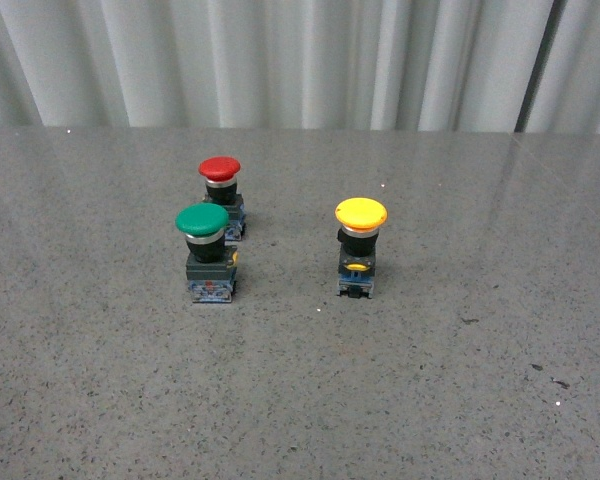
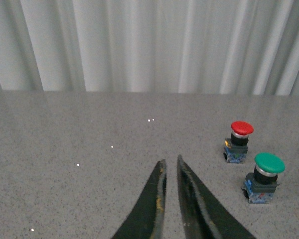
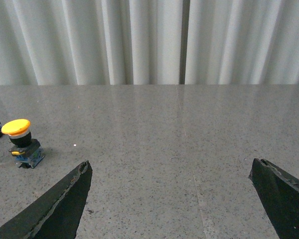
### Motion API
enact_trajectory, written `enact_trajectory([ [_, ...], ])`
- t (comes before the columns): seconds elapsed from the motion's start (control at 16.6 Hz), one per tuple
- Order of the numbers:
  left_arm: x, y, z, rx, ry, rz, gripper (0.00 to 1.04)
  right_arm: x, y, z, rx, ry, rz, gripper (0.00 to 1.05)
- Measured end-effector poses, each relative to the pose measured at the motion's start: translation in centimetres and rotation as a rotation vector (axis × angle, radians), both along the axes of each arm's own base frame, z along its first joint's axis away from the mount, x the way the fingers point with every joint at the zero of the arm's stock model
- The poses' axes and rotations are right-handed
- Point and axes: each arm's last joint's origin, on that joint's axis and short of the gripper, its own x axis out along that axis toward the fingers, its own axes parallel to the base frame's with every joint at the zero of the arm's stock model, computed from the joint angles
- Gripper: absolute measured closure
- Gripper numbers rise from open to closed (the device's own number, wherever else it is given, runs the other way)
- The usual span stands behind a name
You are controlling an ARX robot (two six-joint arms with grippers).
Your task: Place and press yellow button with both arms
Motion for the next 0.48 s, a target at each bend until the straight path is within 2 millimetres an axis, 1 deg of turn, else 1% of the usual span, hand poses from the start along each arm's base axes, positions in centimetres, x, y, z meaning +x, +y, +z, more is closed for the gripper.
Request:
enact_trajectory([
  [0.06, -0.3, 0.0, -0.1, -0.003, -0.021, 0.0, 1.03, 0.0, 0.0, 0.0, 0.0, 0.0, 0.0, 0.07],
  [0.24, -0.9, 0.0, -2.0, -0.003, 0.005, 0.0, 1.03, 0.0, 0.0, 0.0, 0.0, 0.0, 0.0, 0.07],
  [0.48, -1.5, 0.0, -2.7, -0.003, -0.012, 0.0, 1.03, 0.0, 0.0, 0.0, 0.0, 0.0, 0.0, 0.07],
])
